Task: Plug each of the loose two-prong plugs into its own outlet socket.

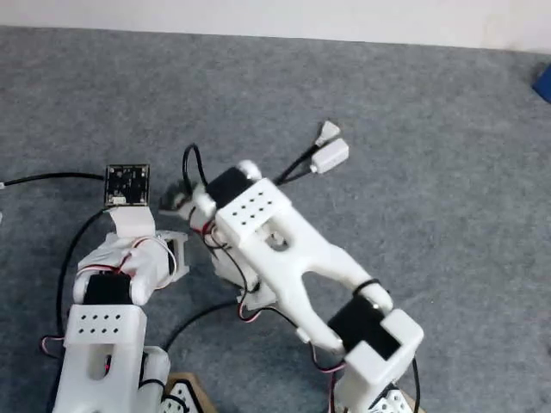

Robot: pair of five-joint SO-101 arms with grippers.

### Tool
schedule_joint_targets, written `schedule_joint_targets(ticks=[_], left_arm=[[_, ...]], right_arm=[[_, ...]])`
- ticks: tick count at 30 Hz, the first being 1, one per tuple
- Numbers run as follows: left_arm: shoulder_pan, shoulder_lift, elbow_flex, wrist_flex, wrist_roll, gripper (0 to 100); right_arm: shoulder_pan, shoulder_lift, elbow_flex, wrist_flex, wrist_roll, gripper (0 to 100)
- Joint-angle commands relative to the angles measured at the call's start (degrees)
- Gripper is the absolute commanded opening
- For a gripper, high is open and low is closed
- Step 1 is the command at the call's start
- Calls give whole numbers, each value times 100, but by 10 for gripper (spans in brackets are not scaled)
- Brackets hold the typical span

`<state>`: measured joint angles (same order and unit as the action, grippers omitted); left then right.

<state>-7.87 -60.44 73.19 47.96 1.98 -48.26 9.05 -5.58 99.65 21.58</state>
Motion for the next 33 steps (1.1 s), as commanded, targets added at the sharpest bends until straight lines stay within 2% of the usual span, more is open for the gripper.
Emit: schedule_joint_targets(ticks=[1, 5, 9, 12, 15, 19, 25, 27, 30, 33], left_arm=[[13, -22, -40, -132, 18, 464], [242, -13, 4, -105, 9, 464], [769, -13, 224, -132, -431, 464], [866, -13, 242, -123, -466, 464], [910, -13, 233, -97, -475, 464], [1095, -22, 101, 246, -738, 464], [1534, -57, -391, 1468, -1143, 466], [1701, -66, -505, 1820, -1433, 465], [1886, -75, -558, 2251, -1978, 464], [2088, -75, -558, 2321, -2092, 463]], right_arm=[[347, -602, -620, 154, 53, 336], [1473, -989, -1059, 145, -404, 336], [3319, -1455, -1675, 127, -633, 336], [4646, -2044, -1947, 136, -642, 336], [5420, -2826, -1209, 119, -536, 336], [5455, -4066, 875, -224, -229, 336], [5253, -5727, 4945, -2176, -290, 336], [5121, -5947, 6114, -2888, -598, 336], [5077, -5991, 6721, -3582, -712, 336], [4892, -5991, 6800, -3864, -738, 336]])
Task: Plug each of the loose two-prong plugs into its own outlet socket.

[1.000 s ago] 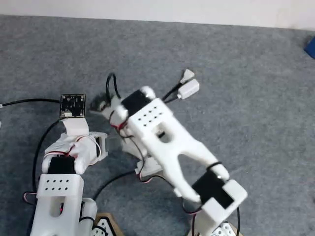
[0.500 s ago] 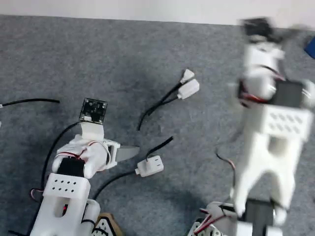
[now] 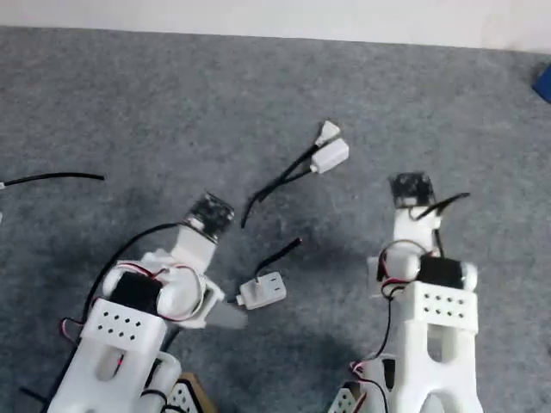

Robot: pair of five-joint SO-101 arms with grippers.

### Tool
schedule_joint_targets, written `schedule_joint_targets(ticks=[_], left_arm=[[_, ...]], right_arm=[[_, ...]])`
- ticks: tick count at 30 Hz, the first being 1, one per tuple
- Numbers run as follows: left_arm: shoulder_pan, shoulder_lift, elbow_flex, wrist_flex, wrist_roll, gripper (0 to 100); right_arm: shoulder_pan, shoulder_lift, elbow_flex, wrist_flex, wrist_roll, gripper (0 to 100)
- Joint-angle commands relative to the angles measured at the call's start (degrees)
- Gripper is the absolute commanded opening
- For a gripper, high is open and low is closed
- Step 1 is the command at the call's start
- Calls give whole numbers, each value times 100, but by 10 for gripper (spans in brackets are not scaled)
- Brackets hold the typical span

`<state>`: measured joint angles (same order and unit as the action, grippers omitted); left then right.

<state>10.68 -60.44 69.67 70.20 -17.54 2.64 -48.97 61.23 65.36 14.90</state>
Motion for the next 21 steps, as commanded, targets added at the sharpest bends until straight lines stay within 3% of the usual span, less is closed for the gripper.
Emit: schedule_joint_targets(ticks=[1, 8, 14, 21], left_arm=[[330, -66, -145, 9, -149, 463], [1095, -4, 207, -976, -149, 463], [1701, 4, 277, -1046, -149, 463], [1754, 48, 611, -1301, -149, 463]], right_arm=[[-268, -189, 189, -629, -70, 336], [-312, -233, 1490, -2229, -387, 336], [-312, -242, 1560, -2519, -554, 336], [-321, -242, 1569, -2510, -554, 336]])
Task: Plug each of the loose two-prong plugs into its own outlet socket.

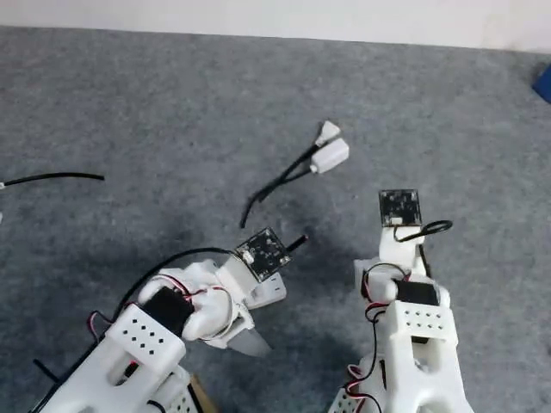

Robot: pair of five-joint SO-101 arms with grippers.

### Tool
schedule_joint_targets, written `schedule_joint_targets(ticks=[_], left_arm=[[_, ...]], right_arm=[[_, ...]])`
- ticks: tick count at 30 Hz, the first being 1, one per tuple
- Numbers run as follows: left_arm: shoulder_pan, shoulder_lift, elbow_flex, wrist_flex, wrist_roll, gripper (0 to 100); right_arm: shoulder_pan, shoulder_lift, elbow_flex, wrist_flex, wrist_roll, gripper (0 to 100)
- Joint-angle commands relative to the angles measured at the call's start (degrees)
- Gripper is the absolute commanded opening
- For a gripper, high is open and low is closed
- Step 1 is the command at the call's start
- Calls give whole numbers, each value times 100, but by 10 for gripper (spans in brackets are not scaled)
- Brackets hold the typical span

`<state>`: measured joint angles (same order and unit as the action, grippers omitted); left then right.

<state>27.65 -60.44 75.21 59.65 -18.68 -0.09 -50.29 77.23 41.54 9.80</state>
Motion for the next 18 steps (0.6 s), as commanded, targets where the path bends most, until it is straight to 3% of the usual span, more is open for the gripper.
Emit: schedule_joint_targets(ticks=[1, 10, 18], left_arm=[[57, 163, 92, -352, -35, 463], [48, 2932, -1086, -1064, -35, 463], [92, 4919, -2281, -1073, -237, 463]], right_arm=[[-48, -110, -31, -119, -44, 336], [-57, -110, -31, -119, -44, 336], [-57, -119, 75, -154, -18, 336]])
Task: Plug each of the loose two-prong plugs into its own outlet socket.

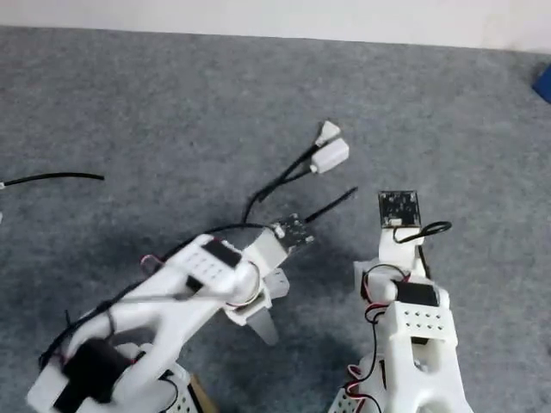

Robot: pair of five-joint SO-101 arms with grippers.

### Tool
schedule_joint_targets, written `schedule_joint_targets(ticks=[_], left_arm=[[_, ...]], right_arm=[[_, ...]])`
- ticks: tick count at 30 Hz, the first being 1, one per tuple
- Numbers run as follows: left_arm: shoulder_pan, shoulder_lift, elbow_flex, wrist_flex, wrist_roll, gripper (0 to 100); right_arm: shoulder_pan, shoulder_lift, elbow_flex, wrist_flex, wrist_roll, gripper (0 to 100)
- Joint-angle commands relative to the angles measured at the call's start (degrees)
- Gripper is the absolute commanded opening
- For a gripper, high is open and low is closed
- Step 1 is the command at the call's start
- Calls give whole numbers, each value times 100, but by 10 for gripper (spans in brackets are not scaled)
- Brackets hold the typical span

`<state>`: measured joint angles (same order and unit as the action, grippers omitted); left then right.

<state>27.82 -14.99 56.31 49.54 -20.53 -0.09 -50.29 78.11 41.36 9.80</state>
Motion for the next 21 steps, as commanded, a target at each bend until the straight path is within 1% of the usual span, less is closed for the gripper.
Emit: schedule_joint_targets(ticks=[1, 3, 5, 6, 8, 10, 11, 13, 15, 18, 21], left_arm=[[75, 444, -453, -62, -53, 463], [84, 488, -505, -62, -53, 443], [84, 488, -541, -62, -62, 371], [84, 488, -558, -53, -62, 320], [84, 488, -655, -35, -62, 182], [48, 488, -857, 290, -79, 56], [40, 488, -998, 554, -237, 13], [31, 488, -1279, 1108, -615, 11], [31, 479, -1534, 1530, -826, 6], [13, 479, -1807, 1749, -835, 5], [-374, 479, -2070, 1916, -695, 5]], right_arm=[[-66, -119, -4, -136, -18, 336], [-66, -119, -4, -136, -18, 336], [-66, -119, -4, -136, -18, 336], [-66, -119, -4, -136, -18, 336], [-66, -119, 4, -145, -18, 336], [-66, -119, 4, -145, -18, 336], [-66, -119, 4, -145, -18, 336], [-66, -119, 4, -145, -18, 336], [-66, -119, 4, -145, -18, 336], [-57, -119, 4, -145, -18, 336], [-48, -119, 4, -145, -18, 336]])
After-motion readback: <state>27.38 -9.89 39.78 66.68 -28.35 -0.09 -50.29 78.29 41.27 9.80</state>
